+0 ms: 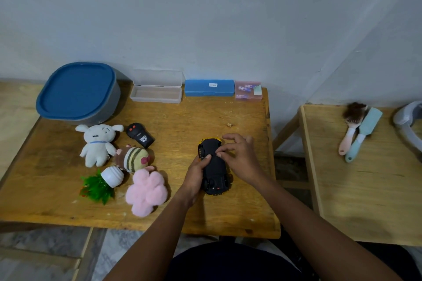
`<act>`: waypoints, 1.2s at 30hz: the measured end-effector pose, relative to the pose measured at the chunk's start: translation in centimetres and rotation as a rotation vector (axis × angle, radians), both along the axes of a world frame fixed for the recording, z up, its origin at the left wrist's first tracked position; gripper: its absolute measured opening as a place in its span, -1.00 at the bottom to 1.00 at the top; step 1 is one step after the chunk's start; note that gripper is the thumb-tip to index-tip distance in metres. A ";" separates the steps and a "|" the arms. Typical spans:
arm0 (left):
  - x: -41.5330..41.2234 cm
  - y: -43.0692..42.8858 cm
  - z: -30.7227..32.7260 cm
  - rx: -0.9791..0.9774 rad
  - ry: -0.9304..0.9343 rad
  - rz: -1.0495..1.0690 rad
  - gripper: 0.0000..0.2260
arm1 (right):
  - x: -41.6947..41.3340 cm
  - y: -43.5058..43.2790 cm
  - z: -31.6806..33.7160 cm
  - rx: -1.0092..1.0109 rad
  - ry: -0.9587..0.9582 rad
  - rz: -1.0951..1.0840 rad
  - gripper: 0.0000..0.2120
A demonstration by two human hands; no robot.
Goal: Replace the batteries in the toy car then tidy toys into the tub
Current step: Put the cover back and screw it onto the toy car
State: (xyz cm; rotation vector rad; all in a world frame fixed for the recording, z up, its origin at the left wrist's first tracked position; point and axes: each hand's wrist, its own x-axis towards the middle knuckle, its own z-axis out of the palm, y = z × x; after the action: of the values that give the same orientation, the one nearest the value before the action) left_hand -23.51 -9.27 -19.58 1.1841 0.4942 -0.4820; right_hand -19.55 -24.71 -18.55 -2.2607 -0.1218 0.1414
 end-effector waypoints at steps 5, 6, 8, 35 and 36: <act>0.0 0.0 -0.1 0.006 -0.004 0.003 -0.73 | -0.1 0.3 0.0 0.029 0.023 -0.025 -0.97; -0.1 0.1 -0.2 0.013 -0.003 0.003 -0.73 | -0.2 0.4 0.0 0.039 0.029 -0.034 -0.97; -0.1 0.1 -0.5 0.026 -0.003 0.004 -0.72 | -0.2 0.5 0.0 0.054 0.045 -0.058 -0.96; -0.1 0.2 -1.0 0.012 0.052 0.009 -0.71 | -2.1 -2.1 -1.8 -0.196 0.079 -0.367 -0.82; -0.2 0.2 -0.9 0.014 0.049 0.007 -0.71 | -2.5 -2.4 -2.1 -0.262 0.113 -0.363 -0.76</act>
State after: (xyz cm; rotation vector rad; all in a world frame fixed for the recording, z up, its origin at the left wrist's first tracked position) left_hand -23.69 -9.08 -20.52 1.1859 0.5449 -0.5033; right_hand -22.05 -27.15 -20.62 -2.4849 0.3858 0.0949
